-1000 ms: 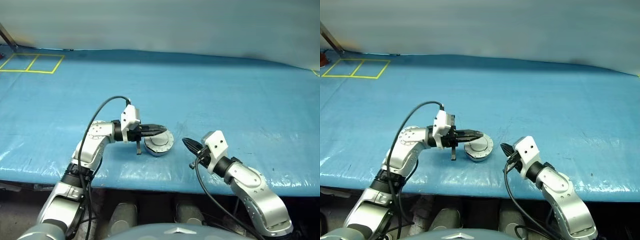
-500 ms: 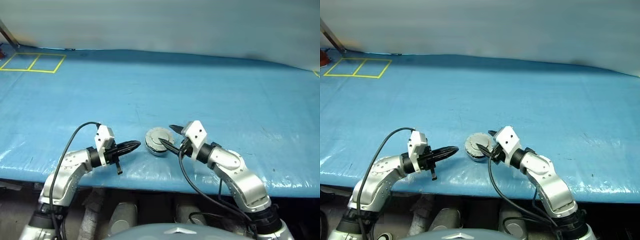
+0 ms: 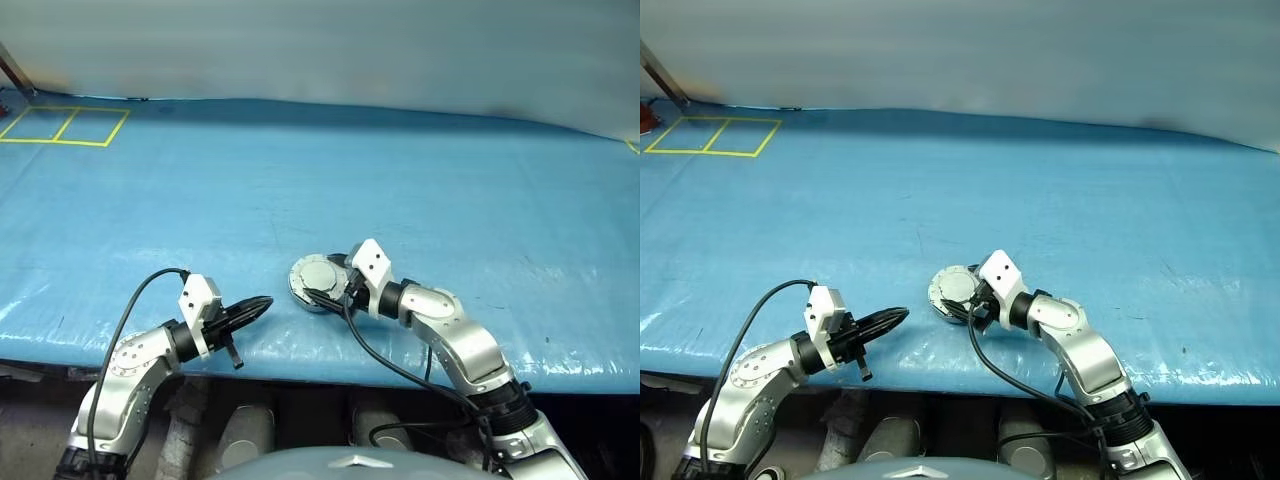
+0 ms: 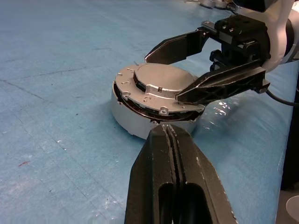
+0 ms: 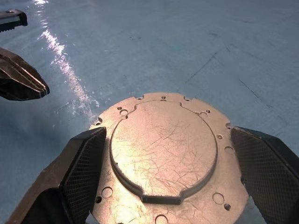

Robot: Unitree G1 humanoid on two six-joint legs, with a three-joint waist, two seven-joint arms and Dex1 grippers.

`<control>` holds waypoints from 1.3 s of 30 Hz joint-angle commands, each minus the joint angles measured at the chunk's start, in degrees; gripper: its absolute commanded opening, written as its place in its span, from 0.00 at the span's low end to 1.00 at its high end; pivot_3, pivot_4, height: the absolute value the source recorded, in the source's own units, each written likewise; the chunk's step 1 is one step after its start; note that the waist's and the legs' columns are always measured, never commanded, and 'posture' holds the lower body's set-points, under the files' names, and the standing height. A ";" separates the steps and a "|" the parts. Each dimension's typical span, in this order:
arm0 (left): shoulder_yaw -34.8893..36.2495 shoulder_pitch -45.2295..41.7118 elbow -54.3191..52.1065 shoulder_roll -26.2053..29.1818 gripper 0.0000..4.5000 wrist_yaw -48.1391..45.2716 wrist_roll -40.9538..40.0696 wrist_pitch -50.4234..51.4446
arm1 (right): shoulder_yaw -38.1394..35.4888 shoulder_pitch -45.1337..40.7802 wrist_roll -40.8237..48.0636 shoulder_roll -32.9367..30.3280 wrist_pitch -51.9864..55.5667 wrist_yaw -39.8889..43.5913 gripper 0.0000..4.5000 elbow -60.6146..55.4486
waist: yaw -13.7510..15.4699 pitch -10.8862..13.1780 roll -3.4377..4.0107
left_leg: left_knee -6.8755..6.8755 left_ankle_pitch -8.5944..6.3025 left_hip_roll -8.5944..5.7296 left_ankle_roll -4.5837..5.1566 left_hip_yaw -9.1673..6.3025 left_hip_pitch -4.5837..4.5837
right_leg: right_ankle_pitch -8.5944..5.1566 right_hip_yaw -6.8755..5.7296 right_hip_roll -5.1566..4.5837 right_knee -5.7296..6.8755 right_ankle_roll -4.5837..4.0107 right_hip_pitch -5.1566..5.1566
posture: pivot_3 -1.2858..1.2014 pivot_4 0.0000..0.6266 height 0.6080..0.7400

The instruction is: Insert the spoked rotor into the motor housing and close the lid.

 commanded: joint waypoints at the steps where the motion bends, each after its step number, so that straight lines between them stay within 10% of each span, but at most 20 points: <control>1: 0.74 0.09 -3.65 0.09 0.00 0.56 -0.34 -1.19 | 1.84 -0.32 -1.63 0.09 -2.22 0.75 0.99 -0.25 | 0.03 0.00 0.00 | 0.00 0.00 0.00 0.00 0.00 0.00 | 0.00 0.00 0.00 0.00 0.00 0.00 | 0.52 0.24 1.00; 8: -0.21 -0.23 -3.01 -0.14 0.00 0.98 0.66 -1.37 | 3.64 -0.03 -3.94 0.71 -3.78 0.46 0.67 0.16 | -0.28 0.00 0.00 | 0.00 0.00 0.00 0.00 0.01 0.01 | 0.00 0.01 0.00 0.00 0.00 0.00 | 0.52 0.24 1.00; 39: -0.74 -3.31 -1.04 0.53 0.00 1.84 1.41 0.38 | -1.51 -3.75 -0.14 -0.57 -1.55 4.35 0.67 -2.67 | -0.23 0.01 0.01 | -0.01 0.01 -0.01 -0.01 0.01 0.00 | 0.00 0.01 0.00 0.00 0.01 -0.02 | 0.52 0.24 1.00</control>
